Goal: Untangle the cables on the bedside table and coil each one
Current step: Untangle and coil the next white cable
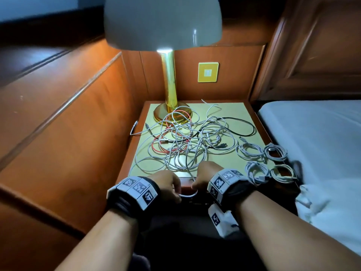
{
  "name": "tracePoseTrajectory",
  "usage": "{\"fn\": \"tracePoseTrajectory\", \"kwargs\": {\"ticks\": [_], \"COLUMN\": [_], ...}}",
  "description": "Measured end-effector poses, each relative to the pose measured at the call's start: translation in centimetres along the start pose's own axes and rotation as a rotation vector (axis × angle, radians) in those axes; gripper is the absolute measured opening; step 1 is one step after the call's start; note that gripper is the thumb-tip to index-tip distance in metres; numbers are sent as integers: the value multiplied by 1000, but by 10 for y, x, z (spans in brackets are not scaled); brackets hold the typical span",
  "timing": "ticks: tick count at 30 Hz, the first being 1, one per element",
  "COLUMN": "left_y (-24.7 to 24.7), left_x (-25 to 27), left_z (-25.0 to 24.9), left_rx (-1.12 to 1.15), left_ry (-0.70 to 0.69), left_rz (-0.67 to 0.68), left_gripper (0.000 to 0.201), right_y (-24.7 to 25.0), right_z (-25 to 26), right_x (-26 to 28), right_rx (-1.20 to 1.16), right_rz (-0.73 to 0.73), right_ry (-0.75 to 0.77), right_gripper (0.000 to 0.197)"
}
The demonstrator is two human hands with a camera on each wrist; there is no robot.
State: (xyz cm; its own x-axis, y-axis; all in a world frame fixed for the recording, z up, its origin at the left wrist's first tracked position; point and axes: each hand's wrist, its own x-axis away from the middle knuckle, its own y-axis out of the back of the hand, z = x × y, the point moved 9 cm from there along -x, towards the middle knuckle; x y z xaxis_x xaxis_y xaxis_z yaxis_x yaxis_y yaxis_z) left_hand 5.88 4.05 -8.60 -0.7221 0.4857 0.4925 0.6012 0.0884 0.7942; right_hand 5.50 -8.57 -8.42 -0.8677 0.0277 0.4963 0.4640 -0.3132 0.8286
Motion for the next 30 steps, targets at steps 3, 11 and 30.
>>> {"fn": "tracePoseTrajectory", "kwargs": {"ticks": [3,11,30], "left_y": [15,57,83], "left_x": [6,26,35], "left_z": [8,60,73], "left_rx": [52,216,315], "left_ry": [3,86,139], "left_rz": [-104,-445,-731], "left_gripper": [9,46,20], "right_y": [2,92,112], "right_z": [3,48,43], "right_x": [-3,46,74], "right_rx": [-57,-368,-339], "right_rz": [-9,-586,-920], "right_ry": [-22,390,713], "right_gripper": [37,11,20]}}
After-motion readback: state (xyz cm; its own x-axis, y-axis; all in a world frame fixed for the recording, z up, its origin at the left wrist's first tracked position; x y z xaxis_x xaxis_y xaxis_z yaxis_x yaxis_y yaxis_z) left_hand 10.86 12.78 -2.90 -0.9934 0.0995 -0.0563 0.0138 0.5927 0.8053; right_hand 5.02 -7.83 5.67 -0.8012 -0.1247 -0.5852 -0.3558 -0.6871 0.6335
